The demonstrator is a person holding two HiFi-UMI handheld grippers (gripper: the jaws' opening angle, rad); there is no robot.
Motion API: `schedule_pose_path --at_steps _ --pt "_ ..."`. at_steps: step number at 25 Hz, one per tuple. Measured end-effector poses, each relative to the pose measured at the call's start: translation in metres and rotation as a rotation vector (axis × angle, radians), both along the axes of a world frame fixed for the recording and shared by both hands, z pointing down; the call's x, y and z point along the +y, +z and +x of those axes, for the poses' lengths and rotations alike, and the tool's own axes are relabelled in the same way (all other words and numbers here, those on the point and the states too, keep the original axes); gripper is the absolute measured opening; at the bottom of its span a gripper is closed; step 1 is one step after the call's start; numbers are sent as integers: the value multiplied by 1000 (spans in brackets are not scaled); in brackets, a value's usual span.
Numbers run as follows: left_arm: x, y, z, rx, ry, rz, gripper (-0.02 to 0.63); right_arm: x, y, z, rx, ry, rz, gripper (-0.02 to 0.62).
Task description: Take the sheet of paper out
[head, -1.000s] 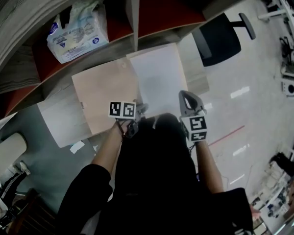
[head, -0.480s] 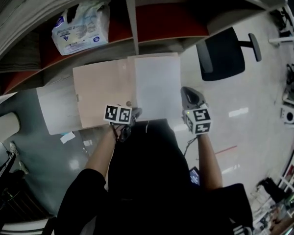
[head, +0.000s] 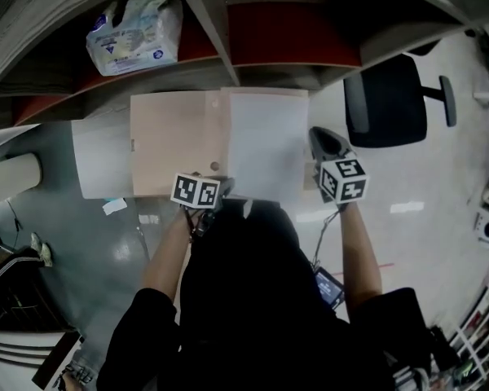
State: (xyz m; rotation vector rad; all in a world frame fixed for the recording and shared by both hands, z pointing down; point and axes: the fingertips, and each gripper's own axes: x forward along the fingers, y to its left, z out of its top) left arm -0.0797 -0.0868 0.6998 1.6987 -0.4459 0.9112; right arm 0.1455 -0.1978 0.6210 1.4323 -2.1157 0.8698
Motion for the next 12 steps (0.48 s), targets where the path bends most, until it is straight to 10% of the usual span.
schedule_pose_path --at_steps 12 --pt "-1 -1 0 -61 -17 41 52 -31 28 12 -166 27 -70 138"
